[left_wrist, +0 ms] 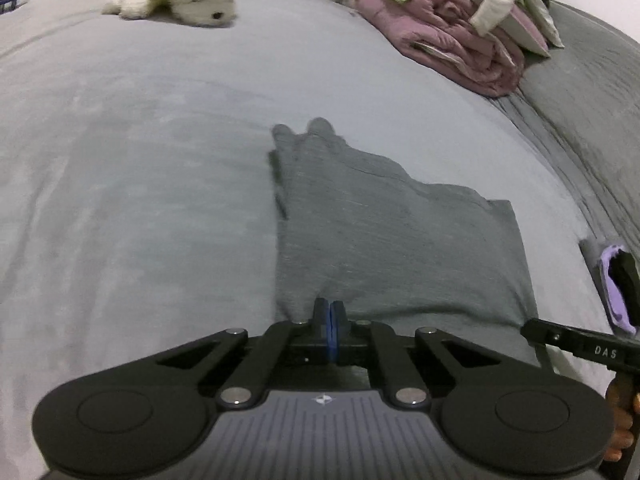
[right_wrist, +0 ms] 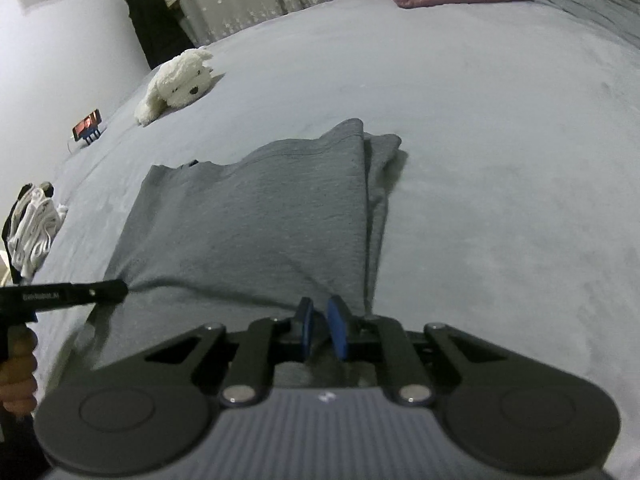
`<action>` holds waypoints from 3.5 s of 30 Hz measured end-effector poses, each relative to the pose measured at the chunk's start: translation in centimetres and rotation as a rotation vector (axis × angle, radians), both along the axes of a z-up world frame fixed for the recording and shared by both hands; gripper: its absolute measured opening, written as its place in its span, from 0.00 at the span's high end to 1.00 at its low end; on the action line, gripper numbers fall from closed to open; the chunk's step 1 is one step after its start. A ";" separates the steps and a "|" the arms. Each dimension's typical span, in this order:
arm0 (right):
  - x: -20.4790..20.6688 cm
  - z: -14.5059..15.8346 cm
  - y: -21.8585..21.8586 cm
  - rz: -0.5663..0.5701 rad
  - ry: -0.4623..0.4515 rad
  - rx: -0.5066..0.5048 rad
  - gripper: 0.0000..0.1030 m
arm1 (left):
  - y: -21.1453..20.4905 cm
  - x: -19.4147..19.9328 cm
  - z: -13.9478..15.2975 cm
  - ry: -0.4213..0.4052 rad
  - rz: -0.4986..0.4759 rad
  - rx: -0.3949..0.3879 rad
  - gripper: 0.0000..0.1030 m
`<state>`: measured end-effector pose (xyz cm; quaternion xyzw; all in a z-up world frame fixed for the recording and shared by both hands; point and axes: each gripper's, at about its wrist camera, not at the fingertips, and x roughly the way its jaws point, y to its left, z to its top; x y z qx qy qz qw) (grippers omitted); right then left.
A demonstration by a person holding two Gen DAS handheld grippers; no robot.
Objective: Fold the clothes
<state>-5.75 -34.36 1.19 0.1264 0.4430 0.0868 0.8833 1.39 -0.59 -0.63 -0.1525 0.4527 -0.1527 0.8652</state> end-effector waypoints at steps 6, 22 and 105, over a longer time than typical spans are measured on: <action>-1.0 0.6 -0.1 -0.054 -0.026 -0.132 0.70 | 0.4 -1.1 0.2 -0.018 -0.019 0.028 0.94; -9.7 2.4 7.3 0.444 -0.271 -0.290 0.49 | 1.9 -5.1 1.9 -0.119 -0.051 0.057 0.92; -13.2 1.6 8.1 0.505 -0.541 -0.619 0.88 | -5.2 -11.7 2.0 -0.505 -0.571 0.537 0.71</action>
